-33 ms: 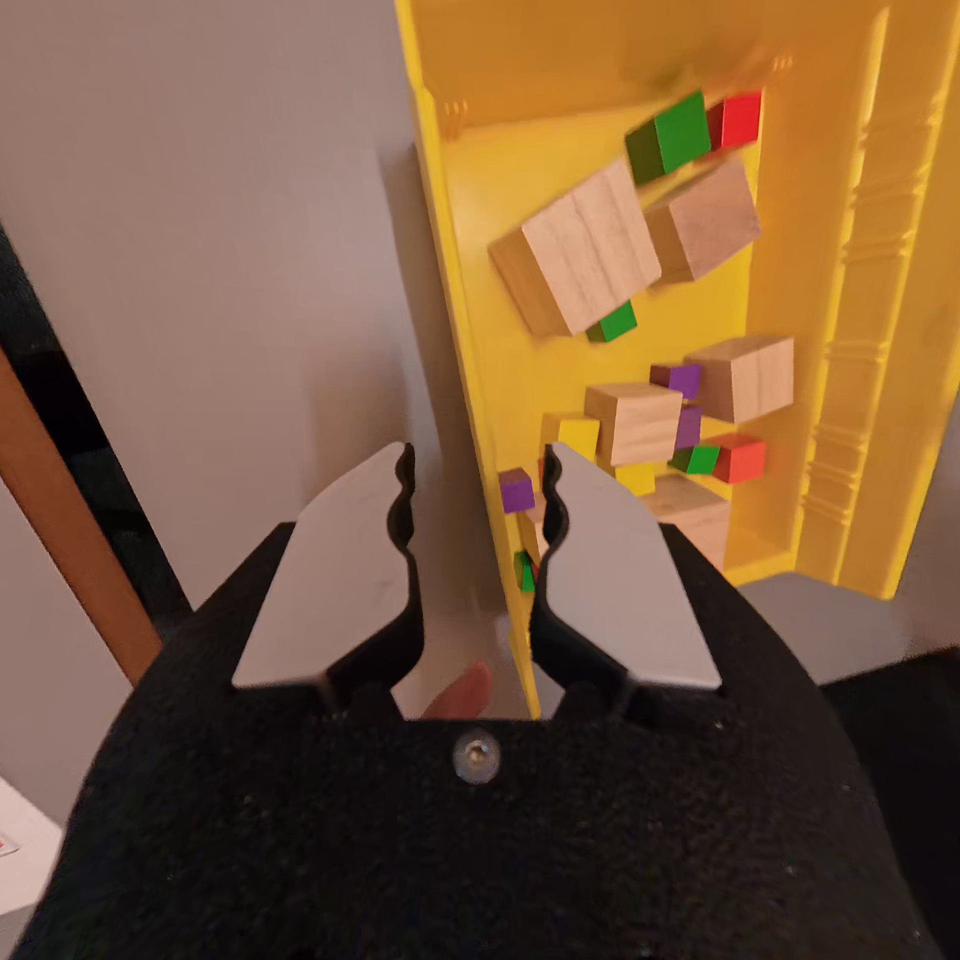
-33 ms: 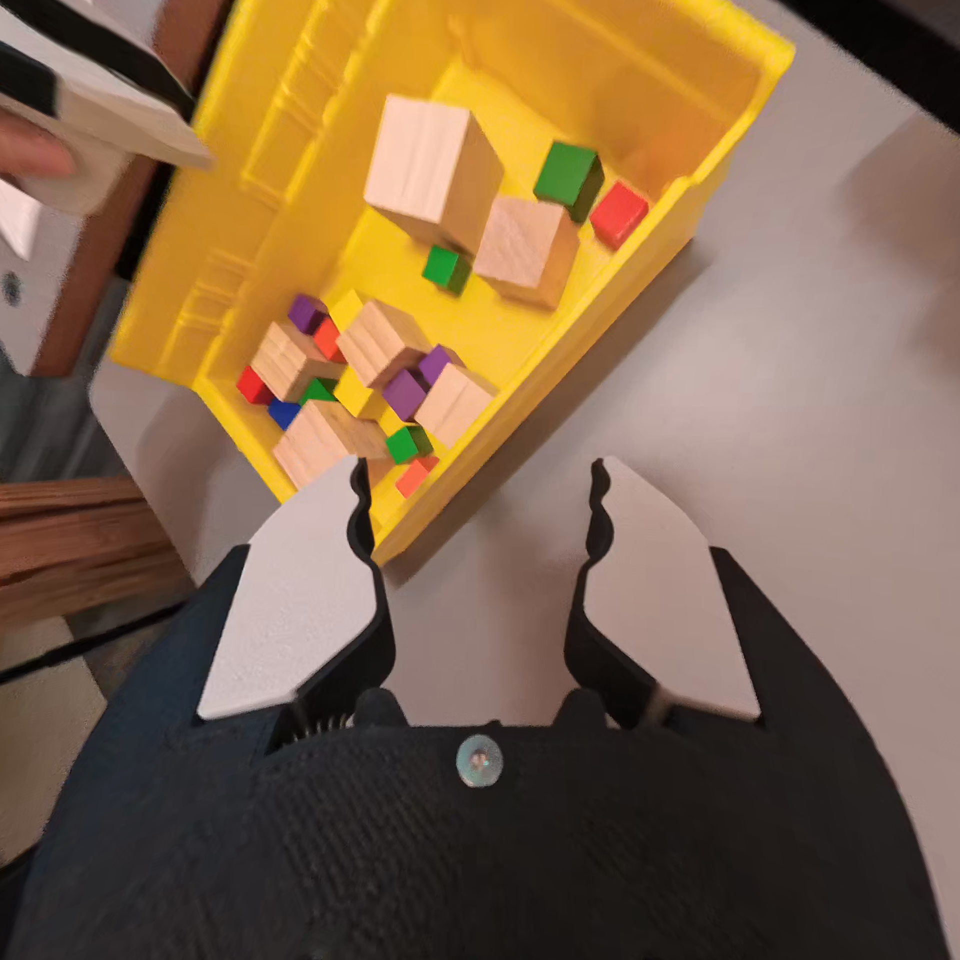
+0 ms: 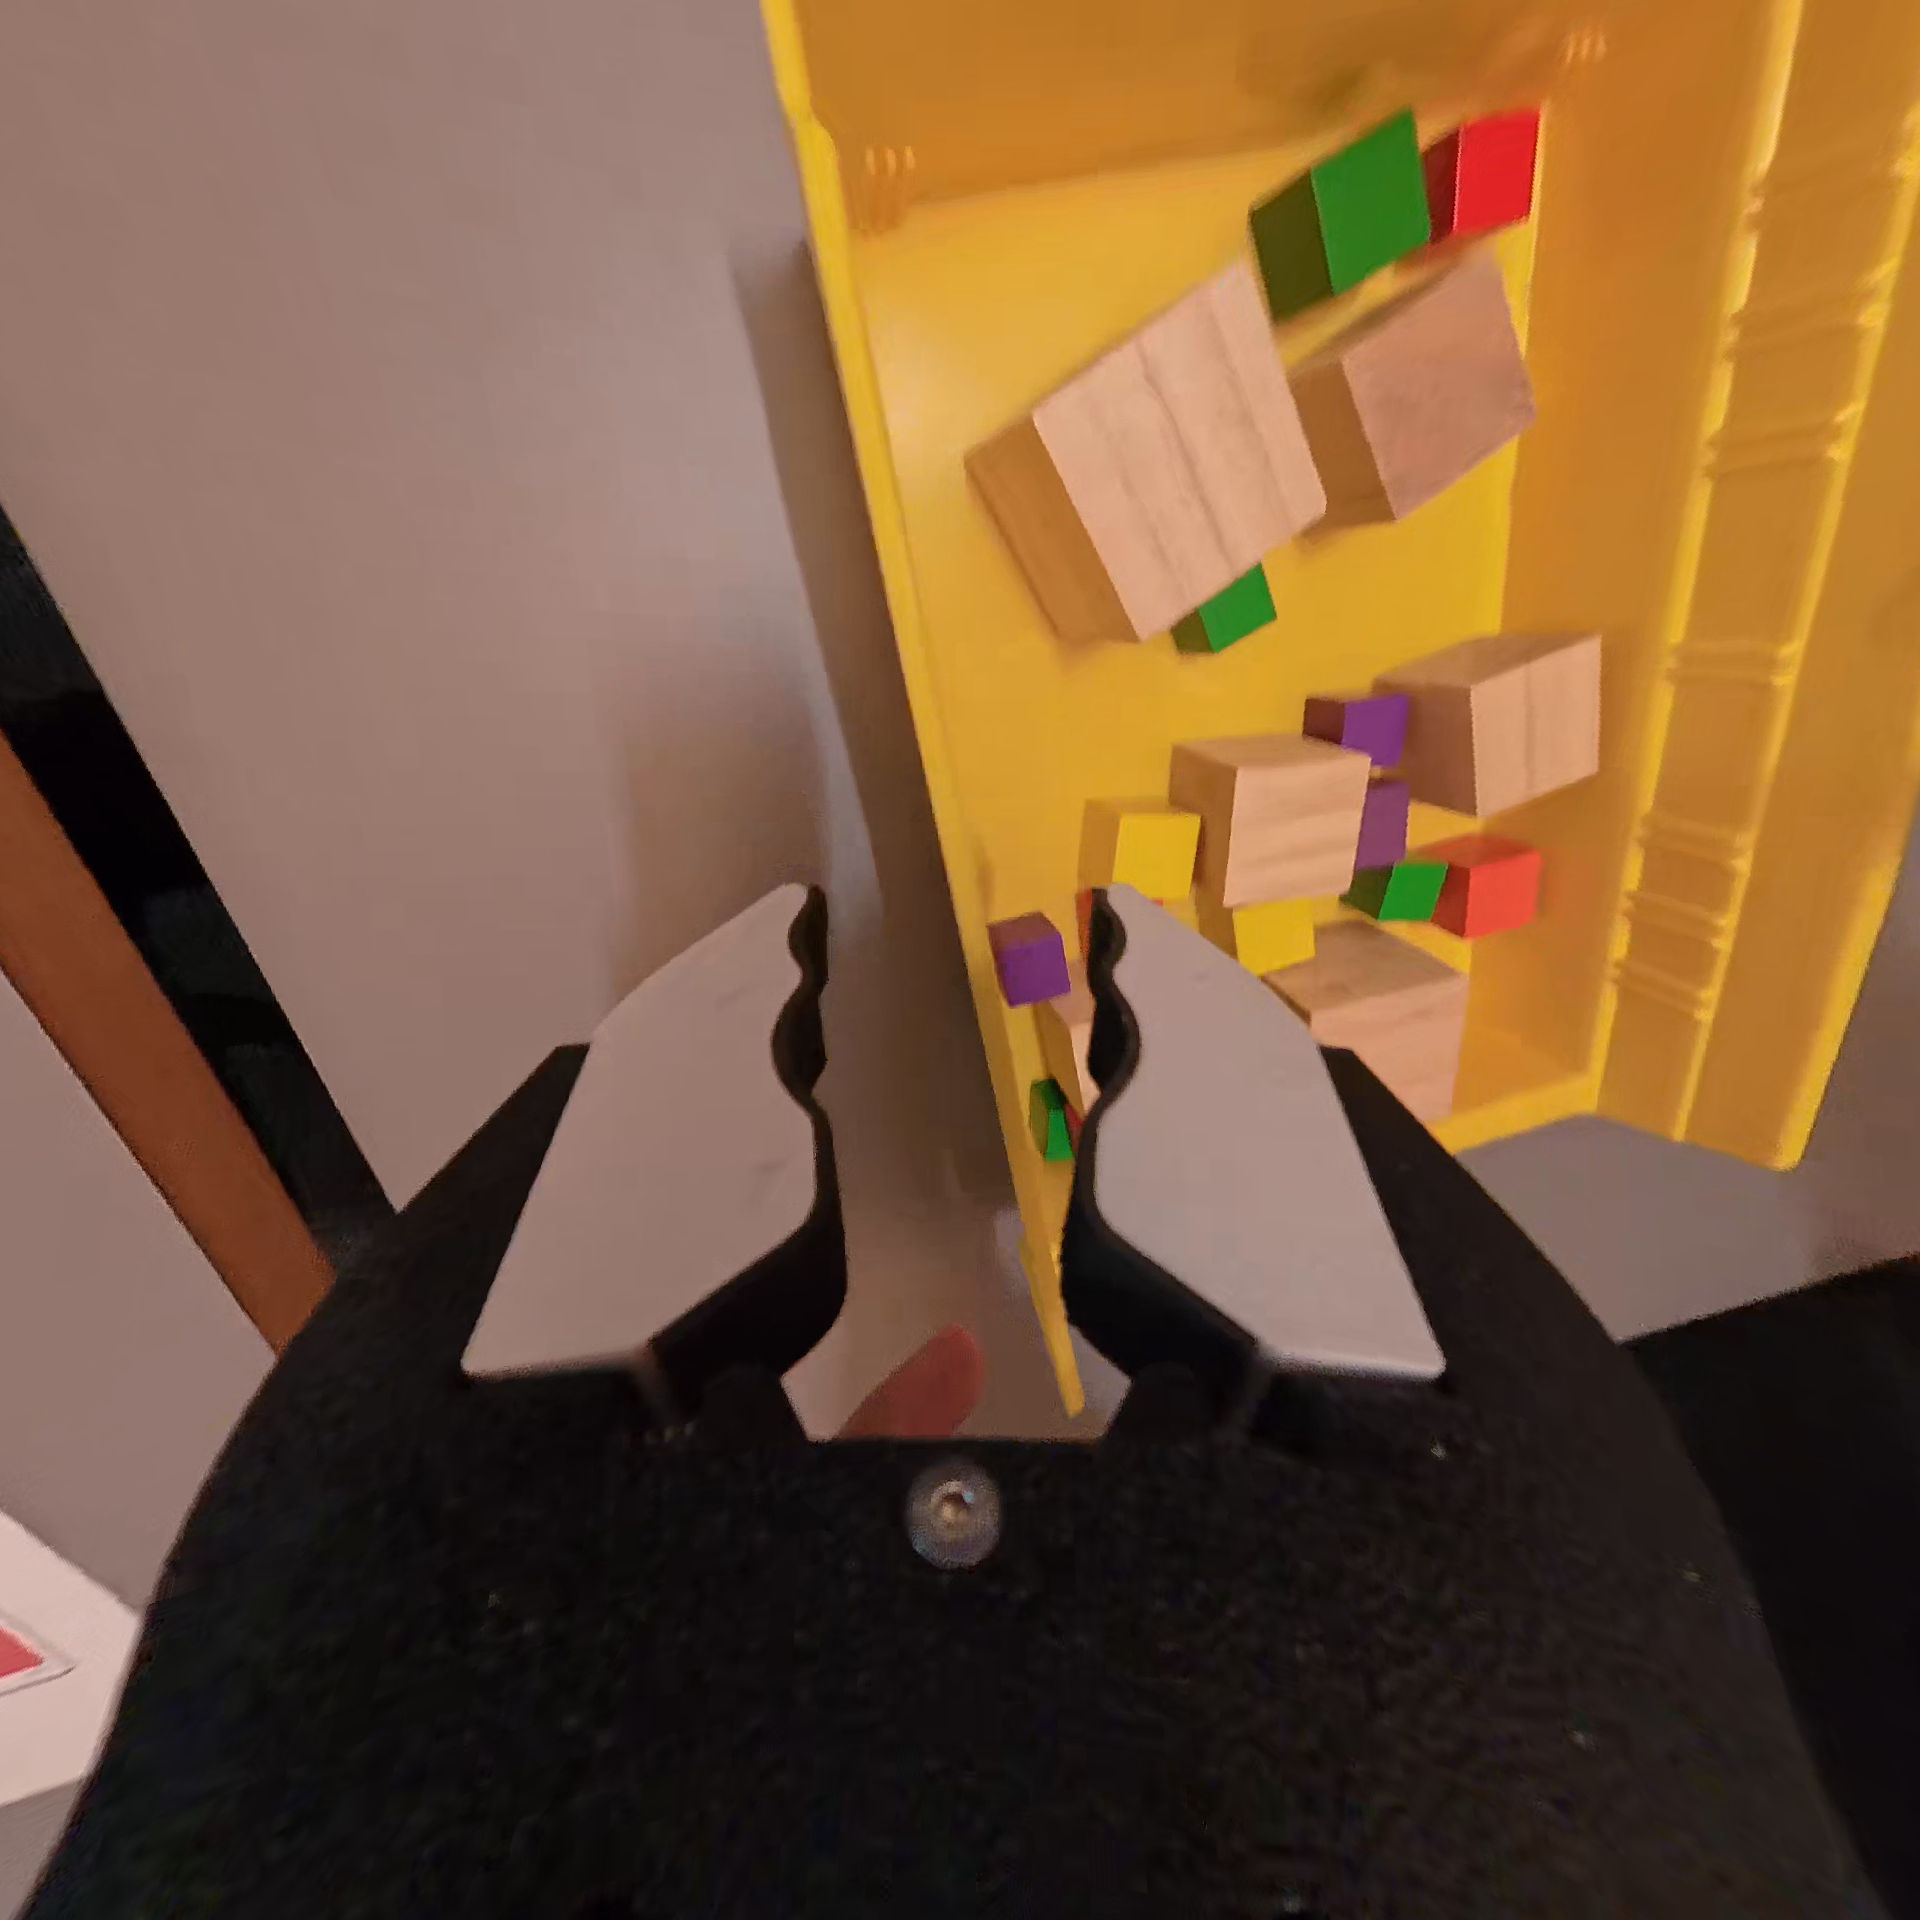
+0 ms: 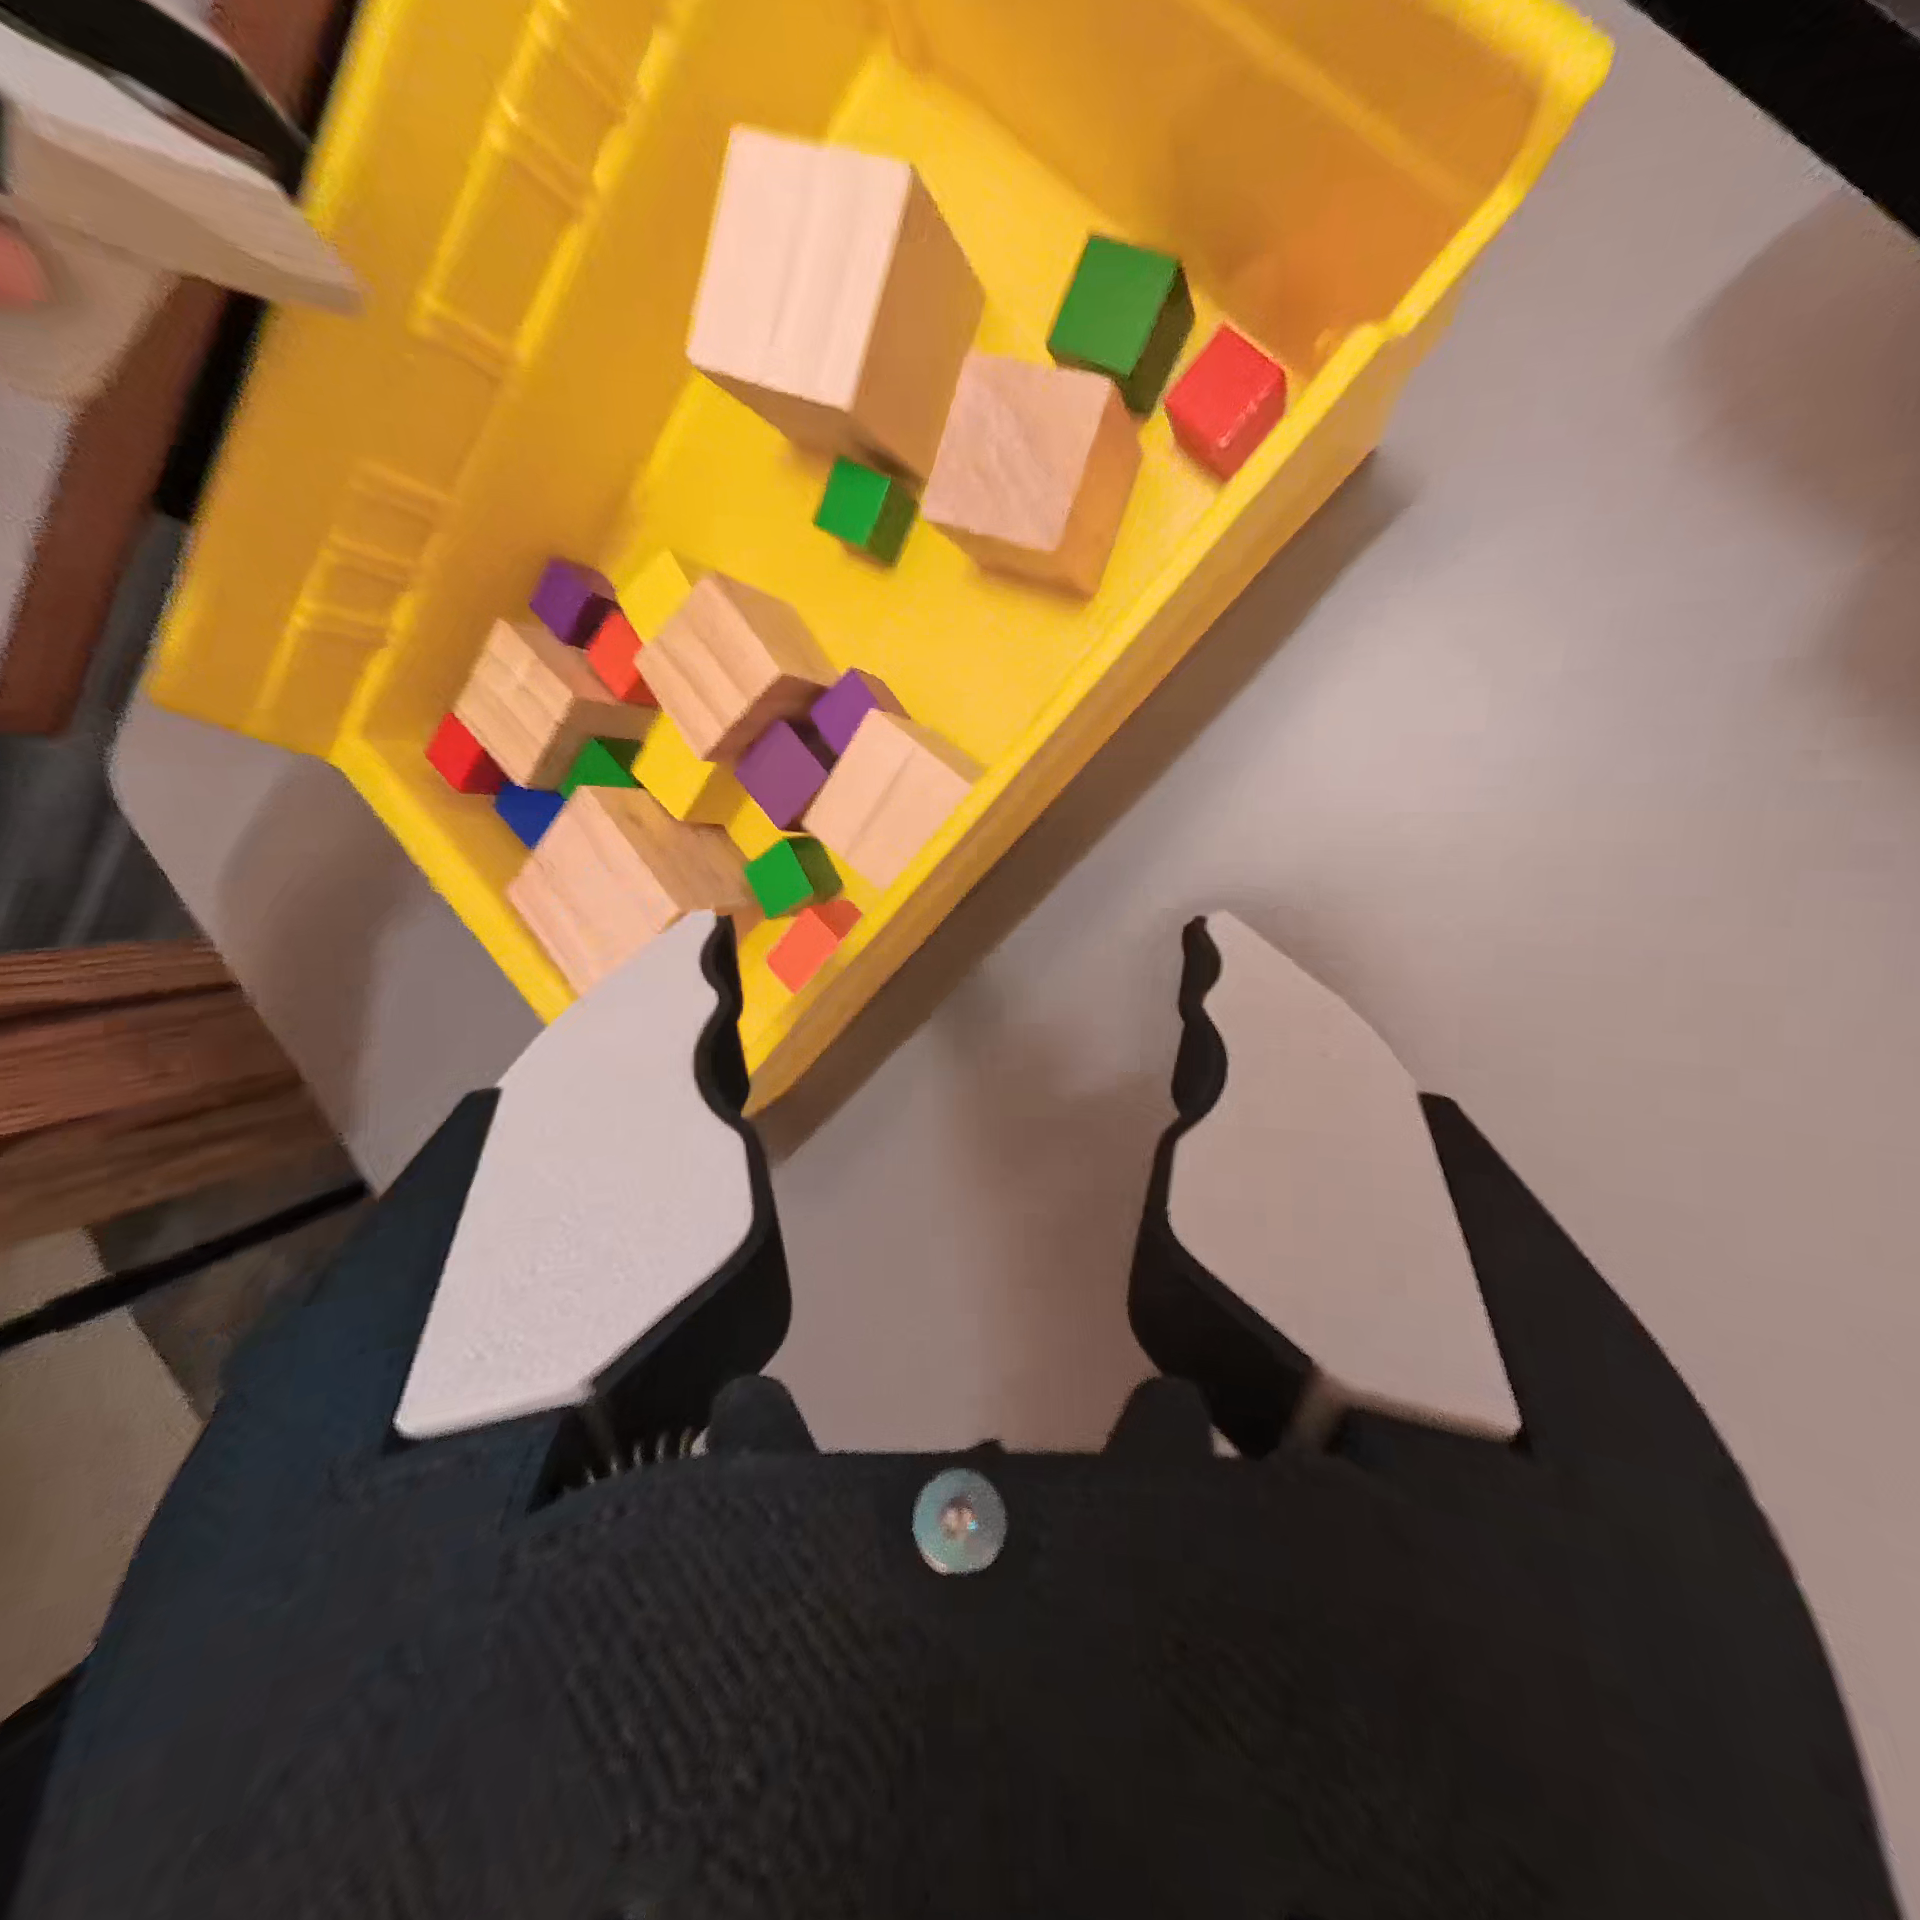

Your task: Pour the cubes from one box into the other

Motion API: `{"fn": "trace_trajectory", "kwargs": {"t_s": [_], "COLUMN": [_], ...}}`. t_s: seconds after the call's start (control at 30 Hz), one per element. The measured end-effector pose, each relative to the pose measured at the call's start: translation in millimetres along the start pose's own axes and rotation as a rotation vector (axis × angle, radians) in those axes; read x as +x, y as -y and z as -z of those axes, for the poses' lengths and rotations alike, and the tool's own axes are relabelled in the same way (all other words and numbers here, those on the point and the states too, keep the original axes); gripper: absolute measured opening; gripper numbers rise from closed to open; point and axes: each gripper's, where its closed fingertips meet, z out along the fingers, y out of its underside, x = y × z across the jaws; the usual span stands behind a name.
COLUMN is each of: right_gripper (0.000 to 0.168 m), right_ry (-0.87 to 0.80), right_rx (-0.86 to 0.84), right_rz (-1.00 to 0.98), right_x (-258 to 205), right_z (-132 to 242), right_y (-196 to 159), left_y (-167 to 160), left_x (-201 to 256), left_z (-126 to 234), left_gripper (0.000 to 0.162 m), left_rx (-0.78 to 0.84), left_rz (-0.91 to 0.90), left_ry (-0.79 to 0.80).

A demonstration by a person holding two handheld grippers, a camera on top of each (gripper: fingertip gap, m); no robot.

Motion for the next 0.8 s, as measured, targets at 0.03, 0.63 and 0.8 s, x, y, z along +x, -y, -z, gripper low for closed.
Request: {"fn": "trace_trajectory", "kwargs": {"t_s": [0.03,0.63,0.8], "right_gripper": [0.082,0.027,0.015], "right_ry": [-0.037,0.034,0.025], "right_rx": [-0.021,-0.188,-0.217], "right_rz": [0.004,-0.246,-0.258], "right_x": [4,-7,-5], "right_z": [-4,-42,-47], "right_y": [-1,-8,-8], "left_y": [-2,-5,-5], "left_x": [0,-2,0], "left_z": [-1,-26,-29], "left_gripper": [0.048,0.014,0.006], "left_rx": [-0.028,-0.18,-0.196], "left_rz": [-0.01,0.012,0.005], "left_ry": [0.01,0.072,0.107]}}
